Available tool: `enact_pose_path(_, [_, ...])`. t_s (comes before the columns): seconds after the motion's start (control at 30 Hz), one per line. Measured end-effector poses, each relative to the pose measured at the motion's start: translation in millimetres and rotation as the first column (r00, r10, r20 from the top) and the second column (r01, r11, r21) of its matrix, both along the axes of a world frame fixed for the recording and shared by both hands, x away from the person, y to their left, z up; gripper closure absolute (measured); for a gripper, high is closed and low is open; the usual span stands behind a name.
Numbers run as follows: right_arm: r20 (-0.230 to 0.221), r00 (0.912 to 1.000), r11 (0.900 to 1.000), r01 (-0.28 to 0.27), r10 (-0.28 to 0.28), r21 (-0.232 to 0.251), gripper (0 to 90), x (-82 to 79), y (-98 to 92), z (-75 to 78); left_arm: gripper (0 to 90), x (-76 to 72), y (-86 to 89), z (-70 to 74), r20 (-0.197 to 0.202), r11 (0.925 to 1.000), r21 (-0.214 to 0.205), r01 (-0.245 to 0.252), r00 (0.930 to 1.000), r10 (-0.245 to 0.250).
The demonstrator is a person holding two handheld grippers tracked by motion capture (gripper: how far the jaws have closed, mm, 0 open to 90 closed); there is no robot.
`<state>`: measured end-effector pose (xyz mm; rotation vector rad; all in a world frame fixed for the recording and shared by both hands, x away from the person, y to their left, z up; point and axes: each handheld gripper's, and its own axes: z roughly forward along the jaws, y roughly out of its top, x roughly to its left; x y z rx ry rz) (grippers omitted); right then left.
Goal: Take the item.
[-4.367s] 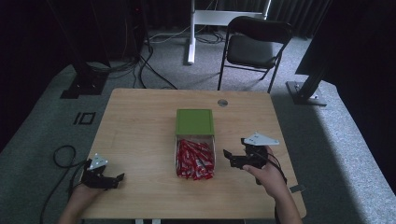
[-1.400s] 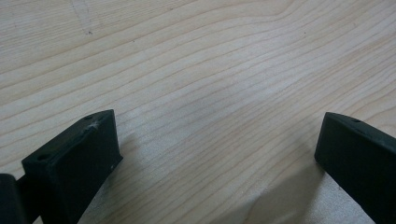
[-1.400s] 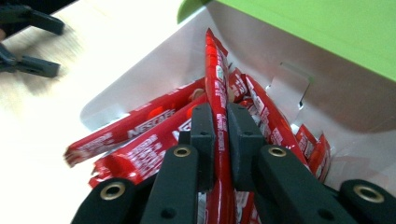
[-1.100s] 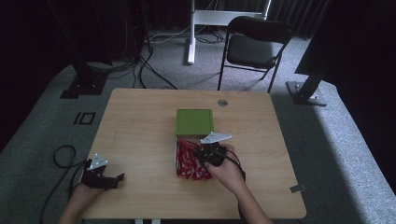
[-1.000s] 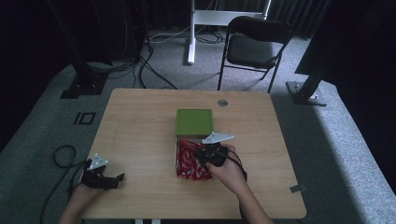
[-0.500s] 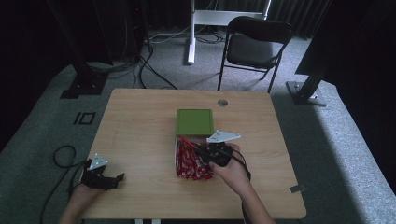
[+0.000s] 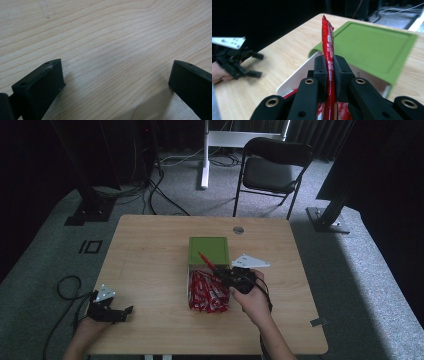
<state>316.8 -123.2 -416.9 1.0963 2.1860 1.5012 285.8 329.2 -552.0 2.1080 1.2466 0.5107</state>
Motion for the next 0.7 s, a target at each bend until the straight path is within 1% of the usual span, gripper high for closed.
enact_pose_path(0.07, [0.018, 0.9996, 0.9997, 0.022, -0.022, 0.013, 82.3, 2.6, -4.8, 0.1, 0.7, 0.0, 0.0, 0.0, 0.000, 1.0000, 0.000, 0.000, 1.0000, 0.000])
enact_pose_path(0.13, [0.041, 0.9986, 0.9993, 0.031, -0.032, 0.022, 82.3, 5.5, -9.6, 0.1, 0.7, 0.0, 0.0, 0.0, 0.000, 1.0000, 0.000, 0.000, 1.0000, 0.000])
enact_pose_path(0.2, [0.051, 0.9962, 0.9975, 0.071, -0.071, 0.003, 82.2, 8.8, -14.3, -0.3, 0.7, 0.0, 0.0, 0.0, 0.000, 1.0000, 0.001, 0.000, 1.0000, 0.000])
enact_pose_path(0.23, [0.050, 0.9953, 0.9966, 0.082, -0.082, 0.007, 82.2, 10.6, -16.9, -0.7, 0.7, 0.0, 0.1, 0.0, 0.000, 1.0000, 0.001, 0.000, 1.0000, 0.000])
enact_pose_path(0.3, [0.056, 0.9919, 0.9933, 0.115, -0.114, -0.008, 82.2, 13.2, -21.4, -1.6, 0.7, 0.0, 0.0, 0.0, 0.000, 1.0000, 0.000, 0.000, 1.0000, 0.000])
enact_pose_path(0.37, [0.057, 0.9888, 0.9904, 0.138, -0.138, 0.002, 82.2, 15.5, -26.1, -3.2, 0.7, 0.1, 0.0, 0.0, 0.001, 1.0000, 0.001, 0.000, 1.0000, 0.000])
enact_pose_path(0.4, [0.060, 0.9871, 0.9888, 0.149, -0.149, -0.005, 82.2, 16.4, -28.0, -4.2, 0.7, 0.1, 0.0, -0.1, 0.002, 1.0000, 0.001, 0.000, 1.0000, 0.000])
enact_pose_path(0.47, [0.056, 0.9847, 0.9863, 0.164, -0.165, 0.011, 82.2, 18.1, -32.1, -7.1, 0.7, 0.1, 0.1, 0.0, 0.002, 1.0000, 0.001, 0.000, 1.0000, 0.000])
enact_pose_path(0.53, [0.058, 0.9808, 0.9825, 0.186, -0.186, 0.002, 82.2, 19.8, -35.3, -10.5, 0.7, 0.1, 0.0, 0.0, 0.001, 1.0000, 0.001, 0.000, 1.0000, 0.000])
enact_pose_path(0.57, [0.052, 0.9798, 0.9812, 0.192, -0.193, 0.015, 82.2, 20.9, -37.5, -12.2, 0.7, 0.0, 0.0, -0.1, 0.001, 1.0000, 0.001, 0.000, 1.0000, 0.000])
enact_pose_path(0.7, [0.041, 0.9700, 0.9707, 0.239, -0.240, 0.024, 82.2, 25.6, -44.2, -19.8, 0.7, 0.0, 0.0, 0.0, 0.001, 1.0000, 0.001, 0.000, 1.0000, 0.000])
